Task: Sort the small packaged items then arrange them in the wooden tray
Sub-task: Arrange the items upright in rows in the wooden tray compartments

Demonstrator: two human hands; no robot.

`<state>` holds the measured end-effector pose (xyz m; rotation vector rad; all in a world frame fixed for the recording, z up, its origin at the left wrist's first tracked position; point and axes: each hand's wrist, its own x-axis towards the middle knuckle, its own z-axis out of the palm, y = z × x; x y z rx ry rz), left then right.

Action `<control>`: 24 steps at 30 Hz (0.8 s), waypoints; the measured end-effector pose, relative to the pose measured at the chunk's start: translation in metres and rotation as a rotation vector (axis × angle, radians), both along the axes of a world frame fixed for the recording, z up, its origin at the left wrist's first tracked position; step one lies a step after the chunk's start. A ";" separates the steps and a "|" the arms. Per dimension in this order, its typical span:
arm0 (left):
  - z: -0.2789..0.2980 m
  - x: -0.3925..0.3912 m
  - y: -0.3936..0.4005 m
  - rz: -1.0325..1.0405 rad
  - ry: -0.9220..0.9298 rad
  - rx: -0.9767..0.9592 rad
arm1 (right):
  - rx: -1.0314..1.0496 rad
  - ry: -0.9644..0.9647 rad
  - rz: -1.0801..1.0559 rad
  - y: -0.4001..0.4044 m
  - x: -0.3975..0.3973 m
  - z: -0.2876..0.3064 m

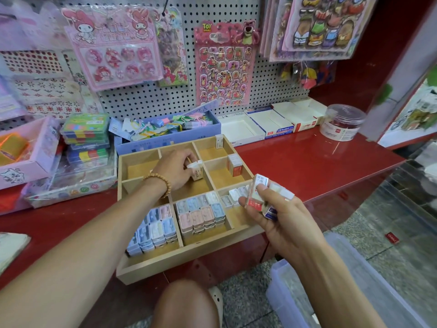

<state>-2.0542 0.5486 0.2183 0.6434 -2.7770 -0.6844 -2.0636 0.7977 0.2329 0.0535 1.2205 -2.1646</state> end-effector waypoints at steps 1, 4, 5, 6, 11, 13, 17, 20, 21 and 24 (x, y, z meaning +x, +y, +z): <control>-0.002 -0.002 0.000 -0.001 0.009 0.002 | 0.023 0.035 0.015 0.001 -0.001 0.000; -0.006 -0.008 0.002 -0.013 0.042 -0.017 | 0.086 0.123 0.033 0.003 -0.002 -0.001; -0.006 -0.009 0.003 -0.019 0.048 -0.045 | 0.096 0.140 0.035 0.003 -0.003 -0.002; -0.006 -0.010 0.004 -0.028 0.056 -0.076 | 0.104 0.155 0.039 0.003 -0.003 -0.003; 0.001 -0.010 0.006 -0.020 0.001 -0.157 | 0.154 0.213 0.071 -0.001 -0.004 -0.003; 0.009 -0.008 0.012 -0.012 0.042 -0.251 | 0.172 0.237 0.074 -0.005 -0.006 -0.002; 0.038 -0.004 0.044 -0.215 0.171 0.043 | 0.214 0.281 0.083 -0.015 -0.016 0.002; 0.054 -0.002 0.058 -0.355 0.075 0.462 | 0.266 0.326 0.093 -0.022 -0.024 0.006; 0.055 -0.004 0.058 -0.386 0.050 0.530 | 0.265 0.336 0.100 -0.024 -0.027 0.008; 0.052 -0.012 0.053 -0.370 0.033 0.718 | 0.186 0.276 0.081 -0.028 -0.035 0.011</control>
